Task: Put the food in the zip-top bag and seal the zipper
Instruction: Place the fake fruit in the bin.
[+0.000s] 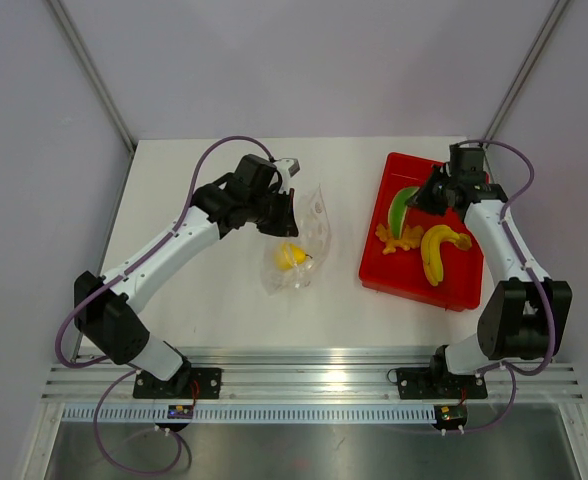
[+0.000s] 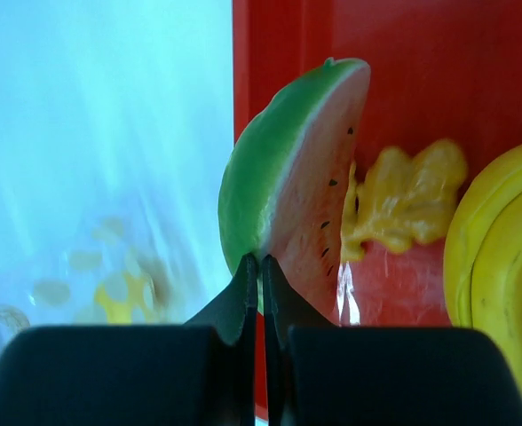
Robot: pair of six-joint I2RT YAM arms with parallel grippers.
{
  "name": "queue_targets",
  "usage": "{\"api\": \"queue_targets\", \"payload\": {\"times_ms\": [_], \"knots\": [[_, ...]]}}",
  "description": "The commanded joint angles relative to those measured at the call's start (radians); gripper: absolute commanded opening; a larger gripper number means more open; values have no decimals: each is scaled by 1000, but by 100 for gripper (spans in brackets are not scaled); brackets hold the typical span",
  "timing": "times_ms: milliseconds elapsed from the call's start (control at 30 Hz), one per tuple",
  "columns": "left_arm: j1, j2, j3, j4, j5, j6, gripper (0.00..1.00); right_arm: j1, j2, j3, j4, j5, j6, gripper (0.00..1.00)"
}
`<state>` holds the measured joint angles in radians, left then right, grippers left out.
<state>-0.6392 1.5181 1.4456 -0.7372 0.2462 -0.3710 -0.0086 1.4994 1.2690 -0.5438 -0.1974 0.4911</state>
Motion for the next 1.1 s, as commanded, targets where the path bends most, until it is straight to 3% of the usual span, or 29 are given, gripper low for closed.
{"api": "queue_targets", "payload": {"times_ms": [0, 100, 367, 800, 867, 900, 967, 1000, 1067], "knots": [[6, -27, 27, 47, -10, -9, 0, 4, -79, -77, -34, -186, -155, 0], [6, -21, 29, 44, -16, -8, 0, 4, -117, -137, -71, -212, -200, 0], [6, -10, 30, 51, -10, -17, 0, 2, -128, -200, -48, -48, -184, 0], [6, -16, 12, 52, -25, -23, 0, 213, 18, -151, 65, 292, 59, 0], [6, -16, 16, 47, -22, -25, 0, 216, 34, -155, 76, 315, 78, 5], [6, -15, 21, 41, -24, -23, 0, 216, 36, -161, 88, 314, 81, 14], [6, -10, 32, 30, -27, -28, 0, 216, 45, -172, 97, 297, 84, 24], [6, -4, 42, 29, -28, -29, 0, 216, 48, -171, 94, 288, 89, 40], [6, -3, 47, 27, -31, -36, 0, 216, 42, -178, 100, 248, 102, 44]]}}
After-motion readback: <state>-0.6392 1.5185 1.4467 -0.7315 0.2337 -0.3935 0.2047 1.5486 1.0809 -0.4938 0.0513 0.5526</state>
